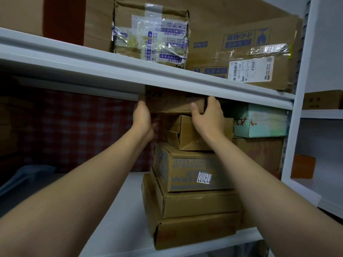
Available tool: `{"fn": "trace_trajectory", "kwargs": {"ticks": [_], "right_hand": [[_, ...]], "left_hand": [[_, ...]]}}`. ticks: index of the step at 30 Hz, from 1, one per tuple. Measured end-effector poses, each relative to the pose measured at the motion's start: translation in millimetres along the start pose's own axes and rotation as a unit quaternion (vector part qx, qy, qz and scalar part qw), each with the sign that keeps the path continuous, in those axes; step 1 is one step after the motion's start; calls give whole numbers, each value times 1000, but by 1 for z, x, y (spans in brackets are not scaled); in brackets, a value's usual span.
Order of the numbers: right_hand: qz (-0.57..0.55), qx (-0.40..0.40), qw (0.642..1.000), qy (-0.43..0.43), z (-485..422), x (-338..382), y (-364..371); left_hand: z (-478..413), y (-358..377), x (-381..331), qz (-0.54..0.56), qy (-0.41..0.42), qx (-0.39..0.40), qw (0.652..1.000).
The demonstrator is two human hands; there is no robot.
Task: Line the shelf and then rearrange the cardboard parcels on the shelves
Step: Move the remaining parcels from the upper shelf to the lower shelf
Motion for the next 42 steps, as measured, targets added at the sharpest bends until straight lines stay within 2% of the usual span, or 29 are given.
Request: {"fn": "trace_trajectory", "kwargs": {"ticks": [5, 10, 17, 20, 24, 28, 32, 34, 36, 42], "right_hand": [[-10, -6, 999, -52, 13, 27, 17], [-3, 37, 996, -81, 23, 50, 34], [-86, 55, 976, -194, 51, 101, 70], [-147, 69, 967, -198, 83, 114, 91], [-235, 129, 957, -106, 126, 118, 115], [-307, 195, 930, 48, 179, 119, 136], [-398, 266, 856, 196, 249, 127, 158], [-450, 275, 807, 265, 284, 137, 163], [-473, 272, 779, 308, 313, 141, 161], [-411, 280, 776, 388, 384, 148, 153]], "left_hand": [[8, -31, -14, 30, 25, -47, 998], [20, -67, -33, 49, 43, -84, 994], [60, -129, -38, 33, 48, -102, 993], [90, -160, -36, 17, 36, -127, 991], [139, -207, -44, -34, 30, -198, 979], [196, -245, -56, -123, 31, -240, 962], [262, -274, -66, -160, 5, -253, 954], [295, -290, -71, -193, -12, -252, 948], [325, -299, -74, -229, -24, -236, 944], [408, -323, -60, -263, -64, -227, 935]]}}
Point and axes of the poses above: each hand's wrist, its own z-axis away from the middle knuckle, its own y-axis out of the palm, x = y × z, the point moved 3 cm from there along -z, towards the middle knuckle, and after that the axes turned 11 degrees about x, right-handed, at the moved point
